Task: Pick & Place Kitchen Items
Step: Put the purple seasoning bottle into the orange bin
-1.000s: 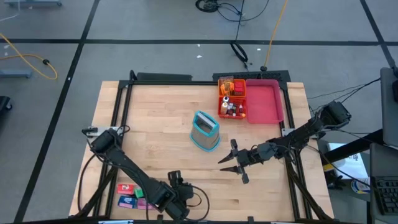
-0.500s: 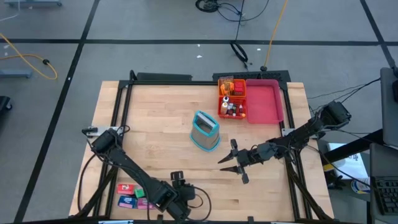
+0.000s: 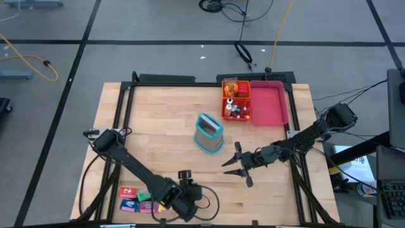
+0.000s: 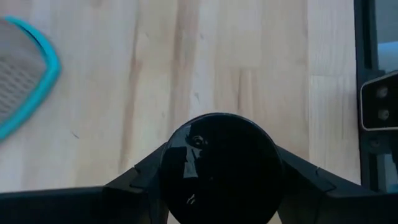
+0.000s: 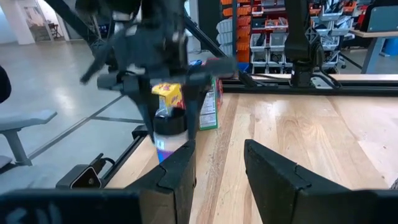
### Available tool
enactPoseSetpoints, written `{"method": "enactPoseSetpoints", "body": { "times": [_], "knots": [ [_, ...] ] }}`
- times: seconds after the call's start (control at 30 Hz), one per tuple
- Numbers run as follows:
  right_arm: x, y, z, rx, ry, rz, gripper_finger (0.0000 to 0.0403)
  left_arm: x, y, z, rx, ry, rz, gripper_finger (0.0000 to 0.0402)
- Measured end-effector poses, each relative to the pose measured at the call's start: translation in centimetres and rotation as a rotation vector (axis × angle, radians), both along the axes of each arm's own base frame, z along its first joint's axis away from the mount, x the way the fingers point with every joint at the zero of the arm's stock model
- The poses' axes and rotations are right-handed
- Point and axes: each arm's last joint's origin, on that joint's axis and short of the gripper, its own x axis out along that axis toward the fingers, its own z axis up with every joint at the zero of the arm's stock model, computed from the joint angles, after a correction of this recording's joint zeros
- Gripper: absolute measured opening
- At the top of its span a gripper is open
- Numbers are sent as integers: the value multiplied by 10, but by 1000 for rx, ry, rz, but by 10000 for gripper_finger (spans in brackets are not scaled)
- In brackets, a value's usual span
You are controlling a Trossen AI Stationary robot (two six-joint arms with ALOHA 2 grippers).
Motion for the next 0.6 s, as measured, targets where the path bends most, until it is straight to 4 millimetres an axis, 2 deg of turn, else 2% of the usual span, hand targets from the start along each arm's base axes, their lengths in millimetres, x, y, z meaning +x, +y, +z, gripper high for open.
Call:
{"method": "enactPoseSetpoints", "body": {
  "times": [0.37, 0.5, 0.6],
  "knots": [
    [0, 0, -1, -2, 6, 0, 128, 26, 66, 58, -102, -168, 38, 208],
    [0, 0, 0, 1, 4, -2, 128, 39, 87, 70, -162, -239, 2, 204],
    [0, 0, -1, 22, 18, -4, 128, 44, 98, 73, -190, -245, -5, 204]
  ]
}}
